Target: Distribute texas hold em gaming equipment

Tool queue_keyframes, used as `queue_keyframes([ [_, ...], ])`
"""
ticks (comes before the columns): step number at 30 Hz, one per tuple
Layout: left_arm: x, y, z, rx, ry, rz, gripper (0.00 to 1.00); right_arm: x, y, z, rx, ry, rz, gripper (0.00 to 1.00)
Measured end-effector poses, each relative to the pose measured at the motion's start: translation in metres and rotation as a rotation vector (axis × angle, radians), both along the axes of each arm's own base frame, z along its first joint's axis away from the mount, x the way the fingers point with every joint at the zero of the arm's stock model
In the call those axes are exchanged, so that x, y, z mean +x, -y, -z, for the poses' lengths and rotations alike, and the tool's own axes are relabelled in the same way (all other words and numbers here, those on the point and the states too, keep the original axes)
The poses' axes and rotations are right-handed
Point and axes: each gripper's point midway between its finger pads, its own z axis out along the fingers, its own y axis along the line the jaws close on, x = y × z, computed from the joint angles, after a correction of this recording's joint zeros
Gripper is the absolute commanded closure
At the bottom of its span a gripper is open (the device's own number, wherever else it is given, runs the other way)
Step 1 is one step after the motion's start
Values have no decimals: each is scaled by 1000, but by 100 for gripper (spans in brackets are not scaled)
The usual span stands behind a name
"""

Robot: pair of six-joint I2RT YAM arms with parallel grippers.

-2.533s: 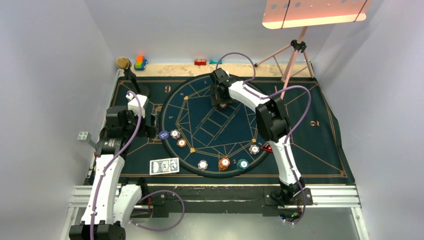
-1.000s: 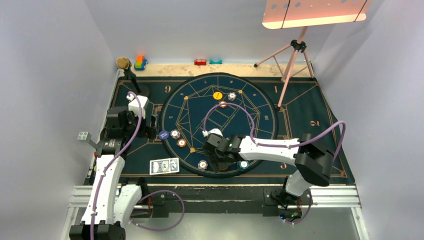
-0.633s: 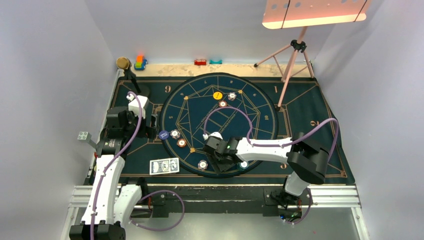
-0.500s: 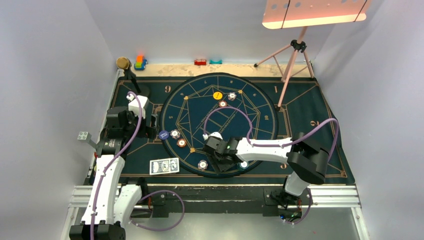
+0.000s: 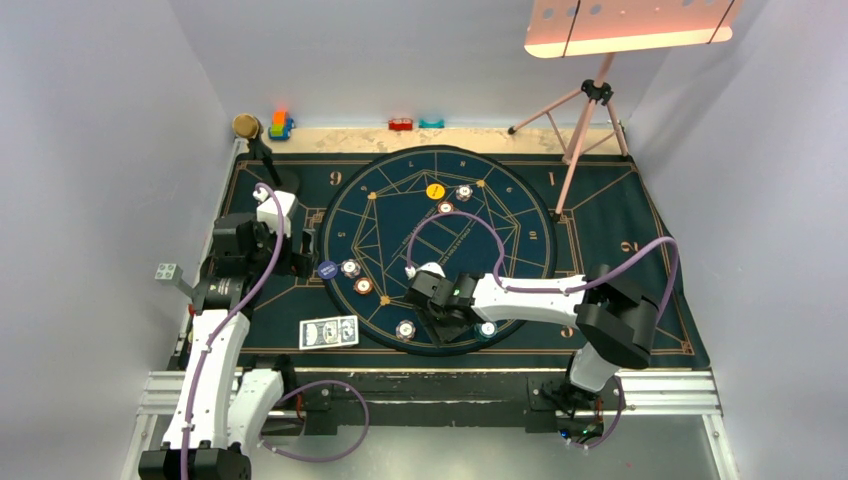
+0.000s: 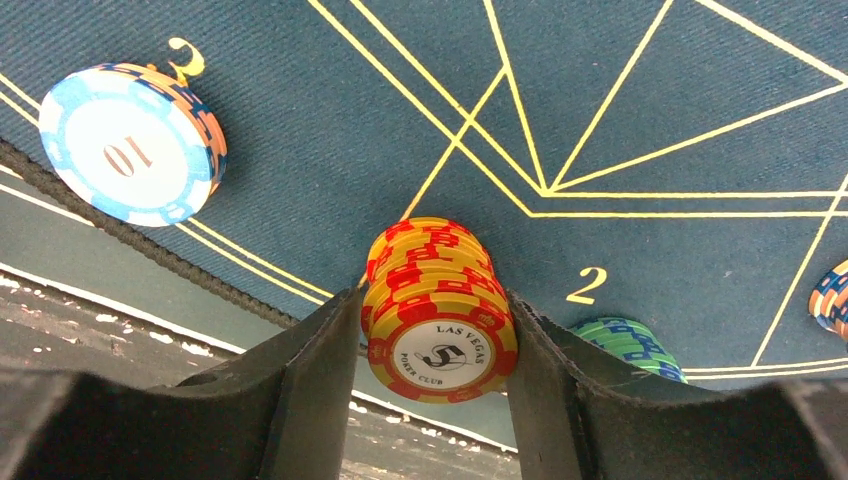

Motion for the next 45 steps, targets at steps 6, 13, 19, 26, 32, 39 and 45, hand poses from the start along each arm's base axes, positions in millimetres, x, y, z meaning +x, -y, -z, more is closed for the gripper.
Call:
queue_keyframes([
  [6,0,0,0,0,0,0,0,0,0,-3,1,3,0,54],
  [13,0,0,0,0,2,0,0,0,1,-3,-1,4,2,72],
  [19,0,0,-1,0,2,1,0,1,3,-5,-4,8,3,82],
  [26,0,0,-1,-1,2,2,0,10,-3,-38,44,68,14,93],
  [32,0,1,-1,-2,5,3,0,27,0,-66,98,122,63,94],
  [39,-1,1,-2,-2,8,3,0,98,64,-66,61,169,349,94],
  [45,-1,1,-2,-2,10,3,0,131,139,-50,-33,184,595,95],
])
